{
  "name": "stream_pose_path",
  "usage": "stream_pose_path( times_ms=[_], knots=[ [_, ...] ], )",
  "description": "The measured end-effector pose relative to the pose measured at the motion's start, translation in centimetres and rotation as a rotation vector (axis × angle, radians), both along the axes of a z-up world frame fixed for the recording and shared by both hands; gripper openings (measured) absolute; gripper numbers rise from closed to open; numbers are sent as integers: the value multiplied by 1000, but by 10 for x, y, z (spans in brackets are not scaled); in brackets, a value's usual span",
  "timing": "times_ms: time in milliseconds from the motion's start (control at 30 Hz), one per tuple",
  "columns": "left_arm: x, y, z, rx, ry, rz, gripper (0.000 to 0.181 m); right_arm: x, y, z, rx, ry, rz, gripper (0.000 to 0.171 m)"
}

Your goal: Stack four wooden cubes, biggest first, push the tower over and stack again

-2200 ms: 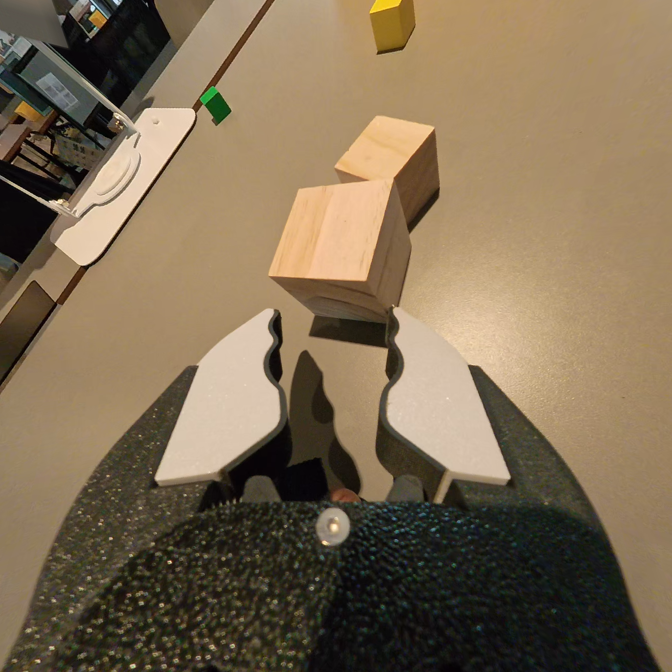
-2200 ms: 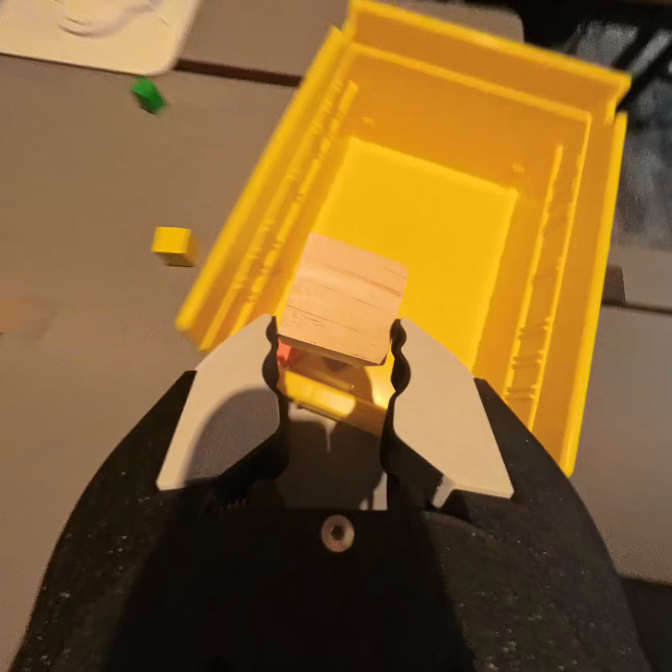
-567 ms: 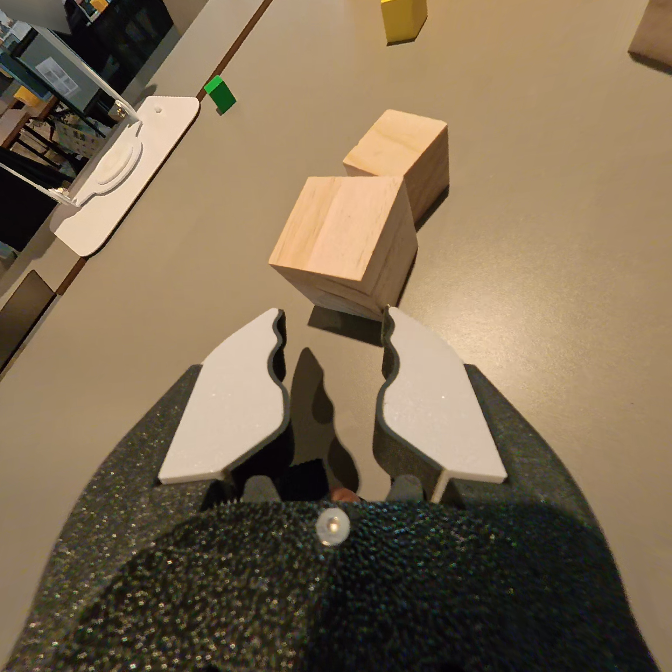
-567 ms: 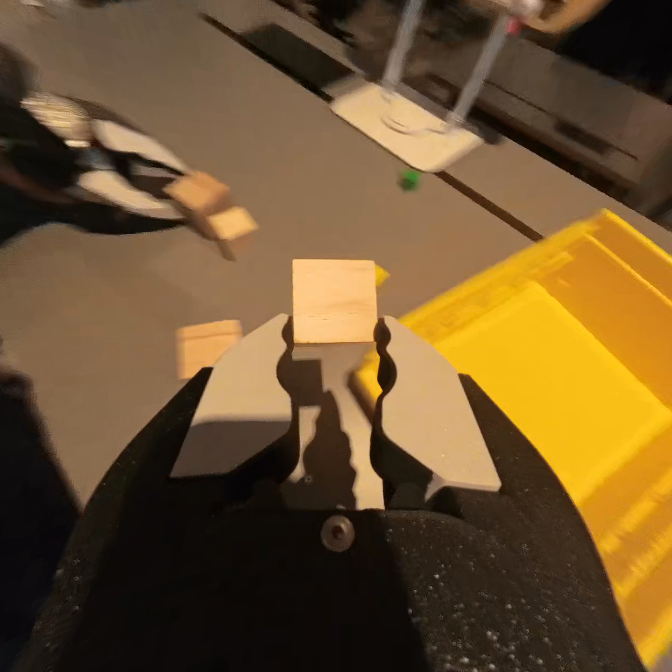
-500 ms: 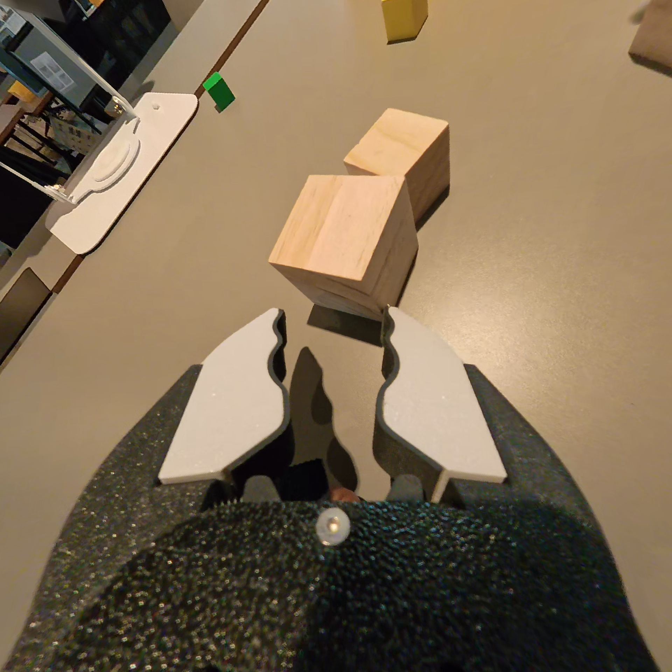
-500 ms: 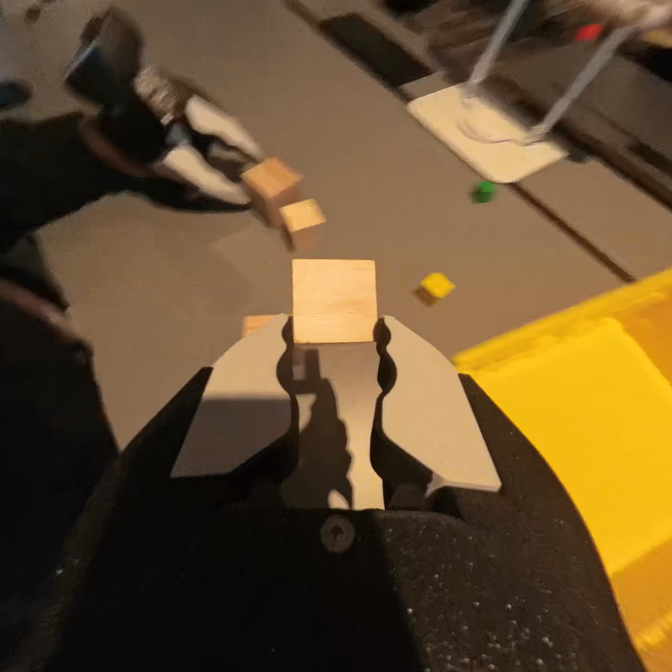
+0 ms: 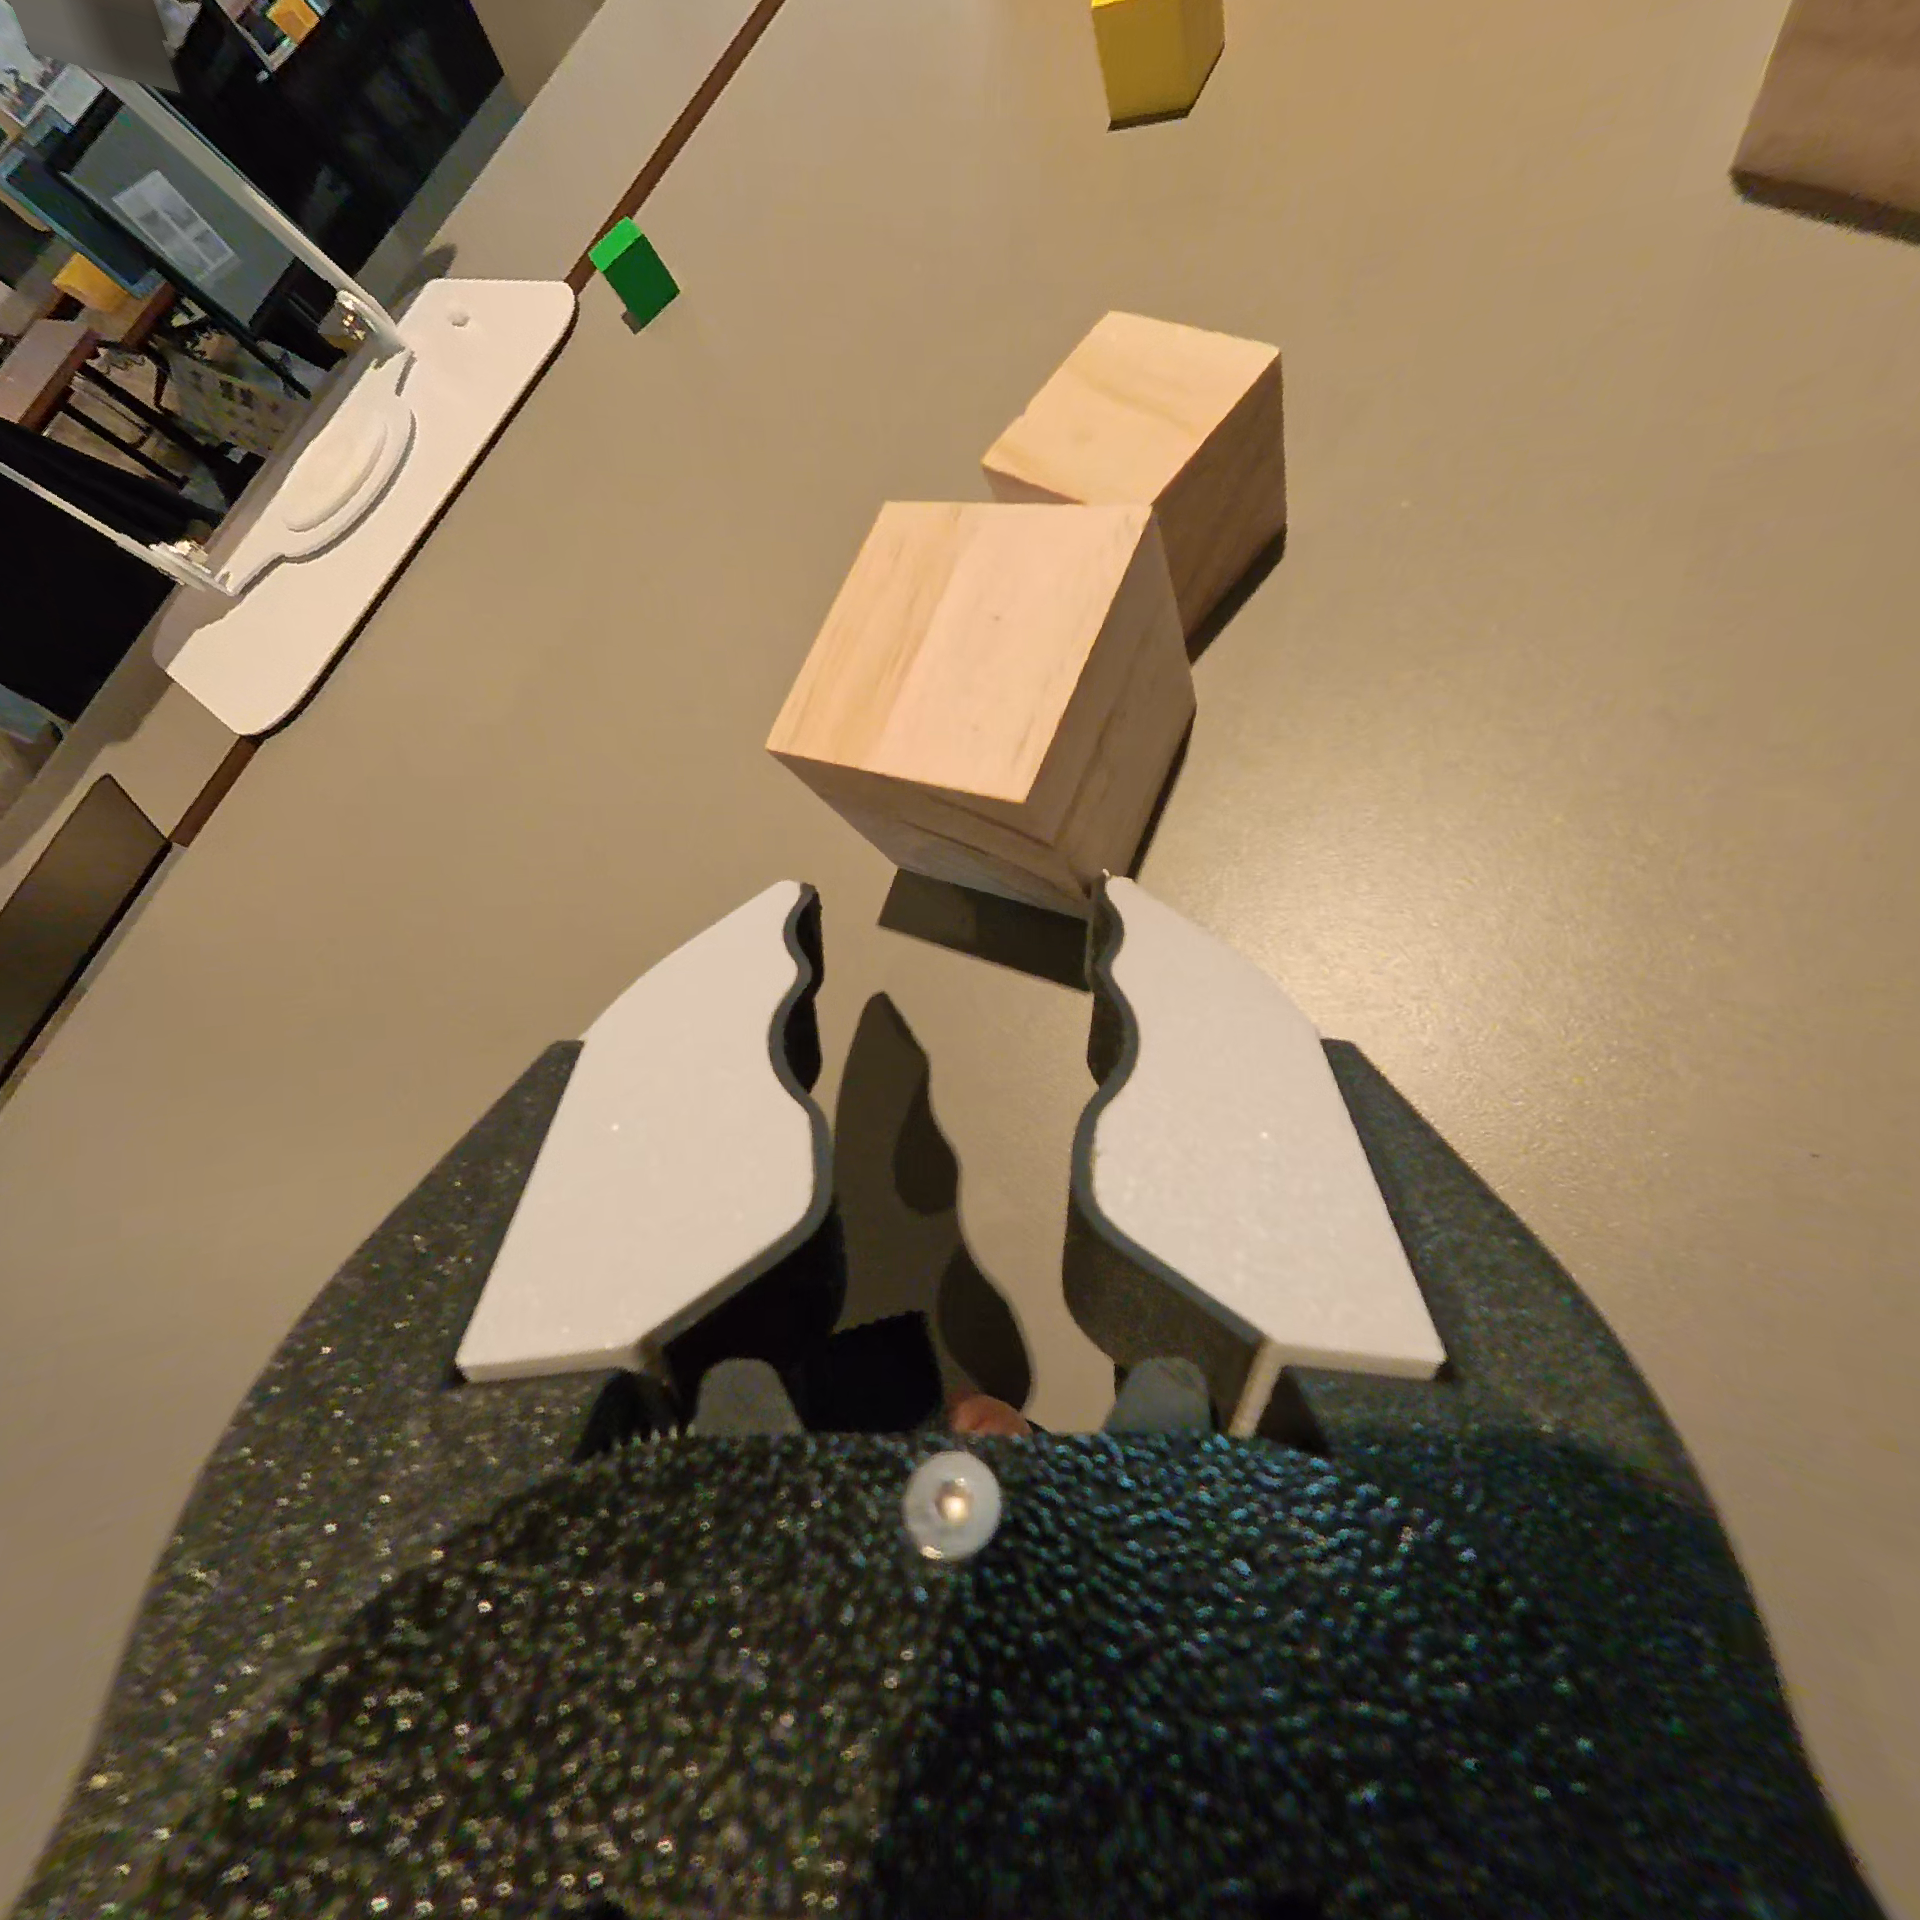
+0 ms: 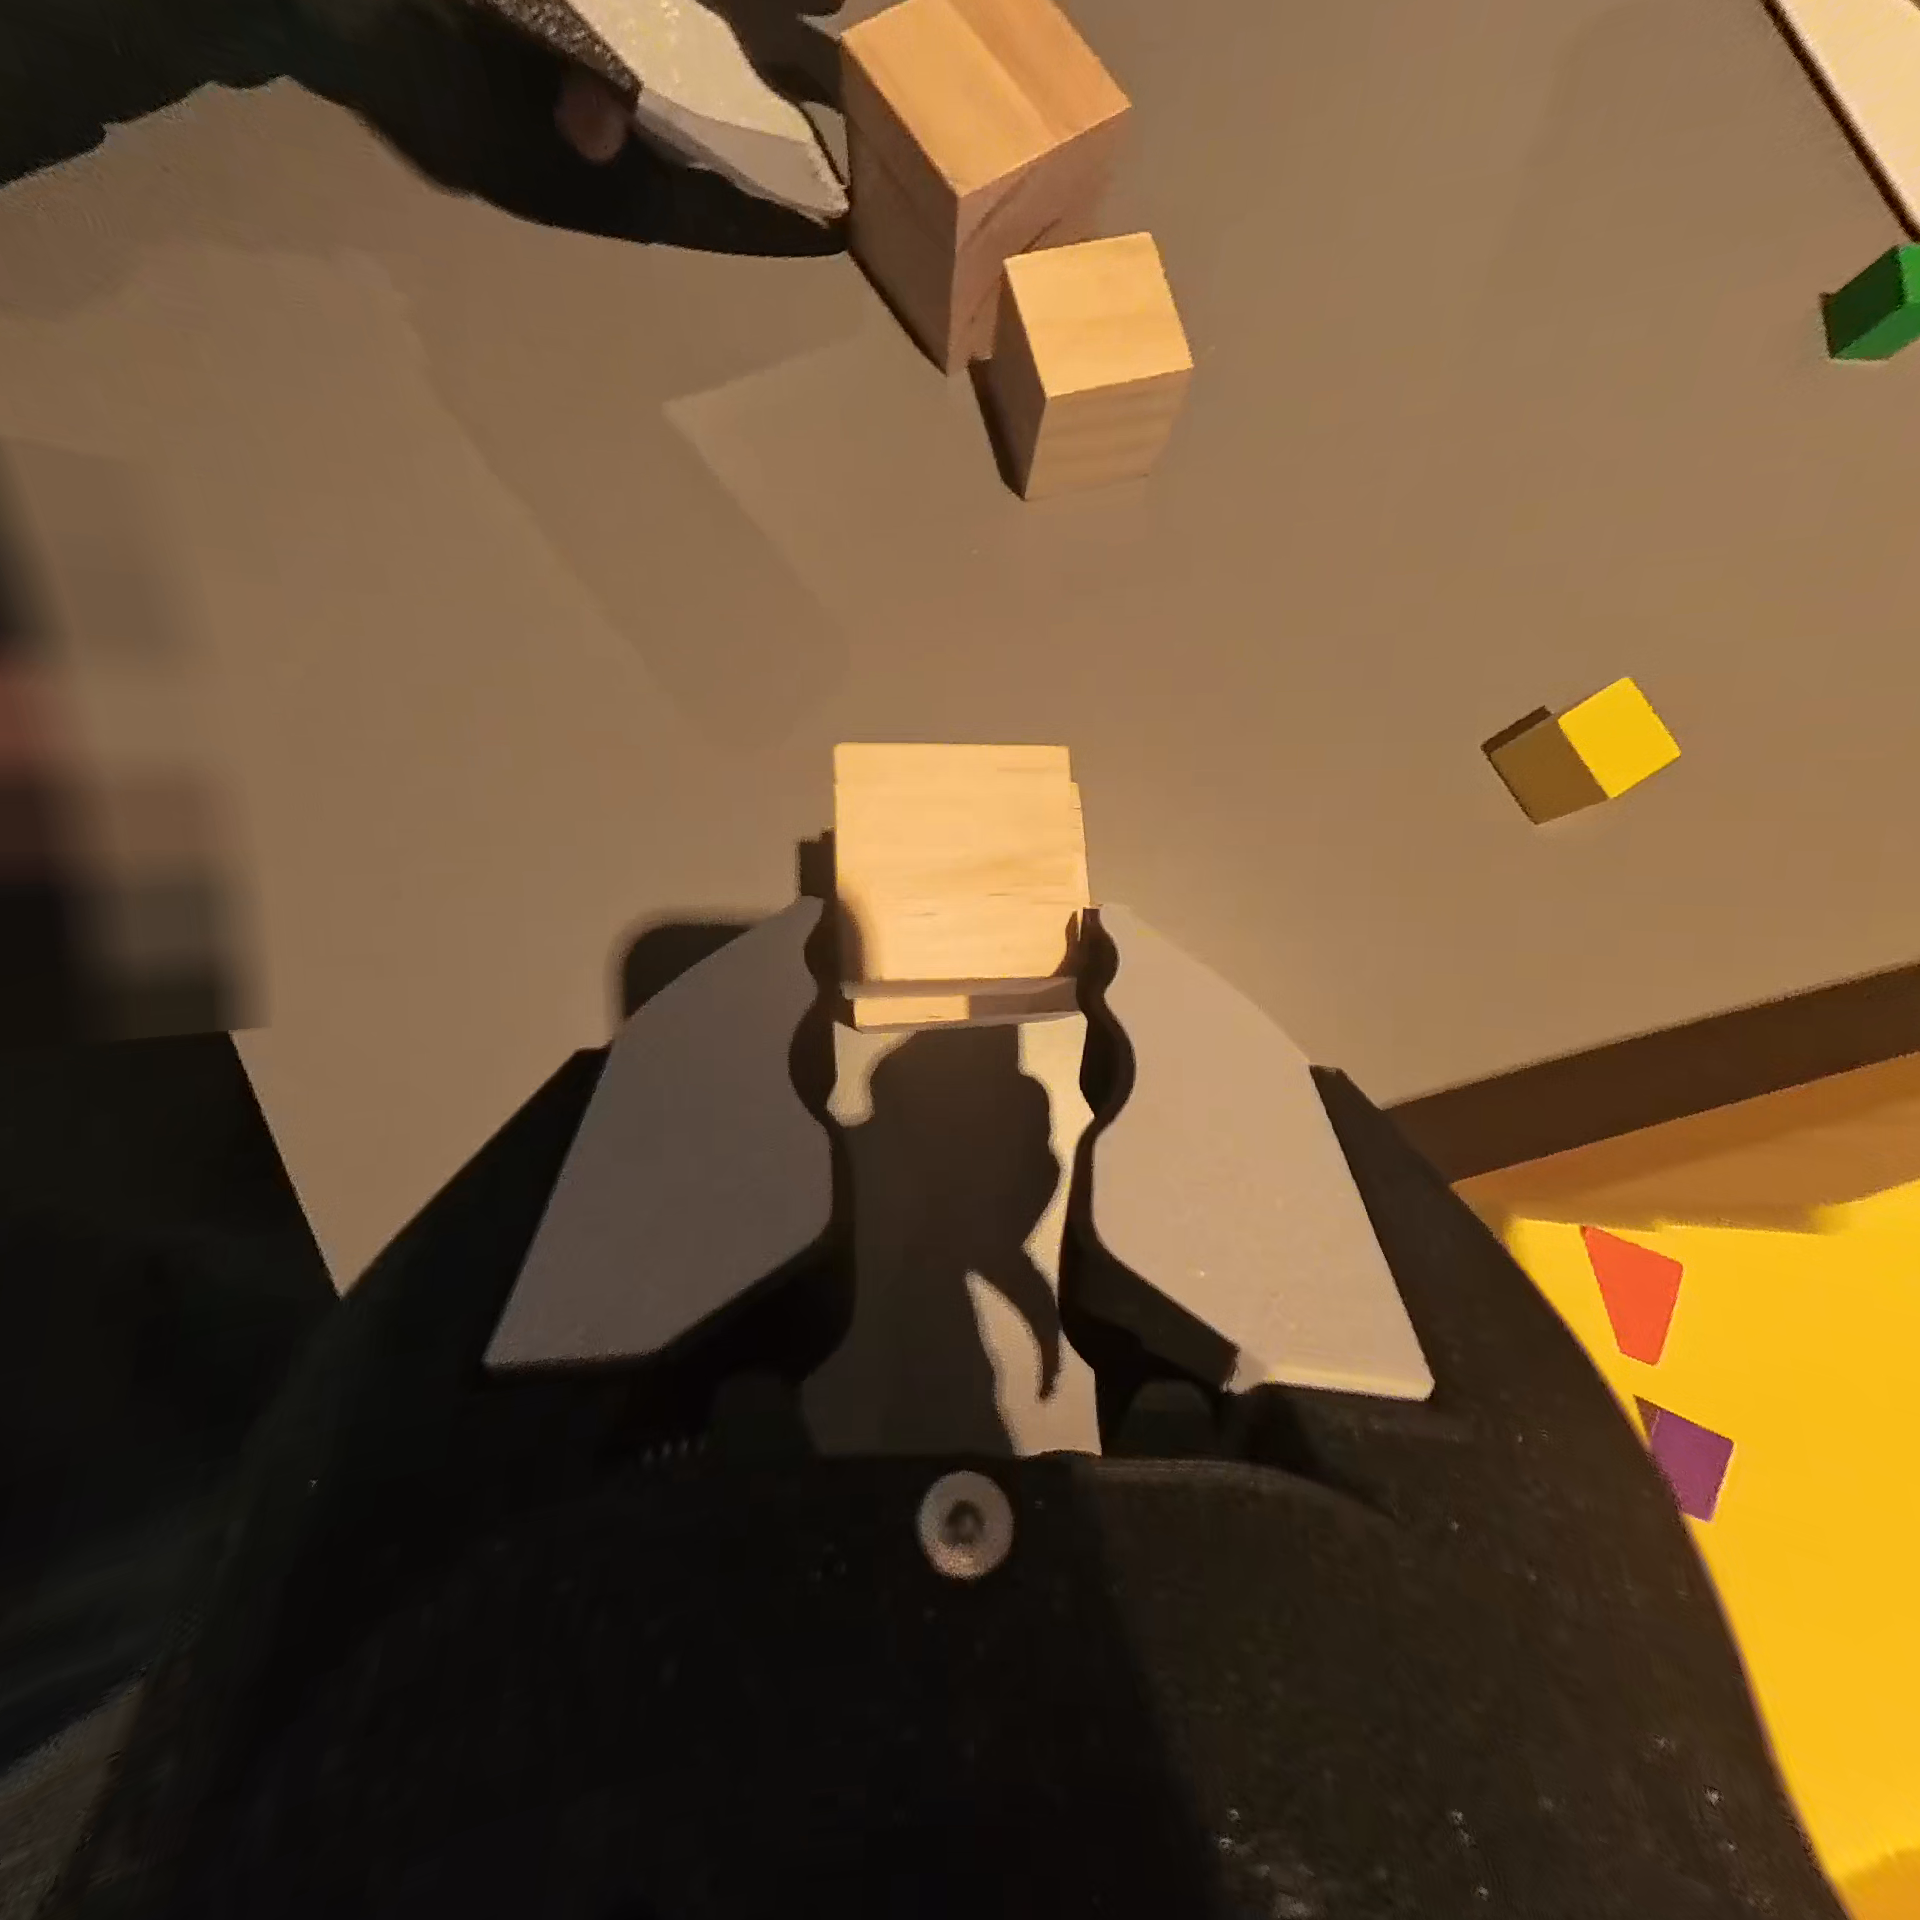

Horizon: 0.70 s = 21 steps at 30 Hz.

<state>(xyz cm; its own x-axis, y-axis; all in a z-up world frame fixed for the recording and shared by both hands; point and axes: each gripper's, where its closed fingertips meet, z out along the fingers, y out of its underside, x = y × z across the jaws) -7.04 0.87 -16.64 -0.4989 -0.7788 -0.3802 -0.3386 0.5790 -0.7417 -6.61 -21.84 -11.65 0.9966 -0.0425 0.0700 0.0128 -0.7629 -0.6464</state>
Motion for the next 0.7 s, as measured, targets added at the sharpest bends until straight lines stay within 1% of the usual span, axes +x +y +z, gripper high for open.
stream_pose_path(
  times_ms=[67,233,433,633,700],
  knots=[
    [0,0,0,0,0,-1,48,3,0,0,1,-9,-21,45],
    [0,0,0,-5,7,-1,48,8,-7,7,25,-39,-24,58],
    [0,0,0,-5,7,-1,48,18,-24,26,114,-1,-52,58],
    [0,0,-1,-8,10,0,47,3,-9,17,120,32,20,61],
    [0,0,-1,-8,10,1,47,0,0,12,128,54,38,58]
  ],
)
